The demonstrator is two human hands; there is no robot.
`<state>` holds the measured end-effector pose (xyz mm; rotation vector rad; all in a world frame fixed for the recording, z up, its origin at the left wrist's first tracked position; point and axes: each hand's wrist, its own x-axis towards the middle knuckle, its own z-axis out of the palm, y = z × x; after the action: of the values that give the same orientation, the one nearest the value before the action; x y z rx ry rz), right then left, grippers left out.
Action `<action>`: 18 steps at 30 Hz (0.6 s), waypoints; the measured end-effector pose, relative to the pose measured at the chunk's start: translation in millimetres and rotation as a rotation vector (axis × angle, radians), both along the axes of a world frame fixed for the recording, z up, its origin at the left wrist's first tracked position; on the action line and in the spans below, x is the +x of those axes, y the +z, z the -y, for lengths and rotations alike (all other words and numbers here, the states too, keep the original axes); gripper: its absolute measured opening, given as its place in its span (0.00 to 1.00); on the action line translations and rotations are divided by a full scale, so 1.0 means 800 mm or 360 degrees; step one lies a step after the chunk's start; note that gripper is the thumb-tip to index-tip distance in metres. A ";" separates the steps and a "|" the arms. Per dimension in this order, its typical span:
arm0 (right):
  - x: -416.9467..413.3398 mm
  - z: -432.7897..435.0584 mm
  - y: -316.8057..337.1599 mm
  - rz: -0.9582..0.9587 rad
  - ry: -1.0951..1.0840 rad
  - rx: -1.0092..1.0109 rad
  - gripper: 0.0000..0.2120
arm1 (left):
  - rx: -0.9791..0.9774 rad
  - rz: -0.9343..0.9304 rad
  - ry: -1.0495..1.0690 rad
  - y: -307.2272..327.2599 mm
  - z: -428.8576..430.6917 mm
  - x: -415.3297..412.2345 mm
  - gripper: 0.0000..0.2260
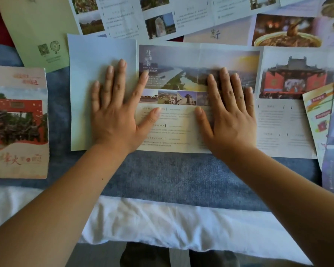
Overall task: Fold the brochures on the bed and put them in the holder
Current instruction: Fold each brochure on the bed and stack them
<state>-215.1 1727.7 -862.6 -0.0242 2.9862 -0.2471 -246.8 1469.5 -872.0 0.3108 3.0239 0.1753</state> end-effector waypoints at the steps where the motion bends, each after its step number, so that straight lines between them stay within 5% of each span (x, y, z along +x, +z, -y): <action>1: 0.000 0.001 -0.001 -0.0002 0.0004 -0.0003 0.34 | -0.0009 0.0012 0.0007 0.002 0.001 0.000 0.36; 7: 0.000 0.006 -0.011 -0.0051 -0.0006 0.0017 0.33 | 0.0090 0.0088 0.0247 0.017 -0.002 -0.005 0.47; 18: 0.000 0.006 -0.007 -0.0064 0.0010 -0.0020 0.33 | 0.0558 0.0258 0.0313 0.033 -0.037 0.000 0.48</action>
<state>-215.2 1722.7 -868.0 -0.0407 3.0241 -0.2673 -246.6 1498.8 -845.9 0.0192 2.8463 0.7126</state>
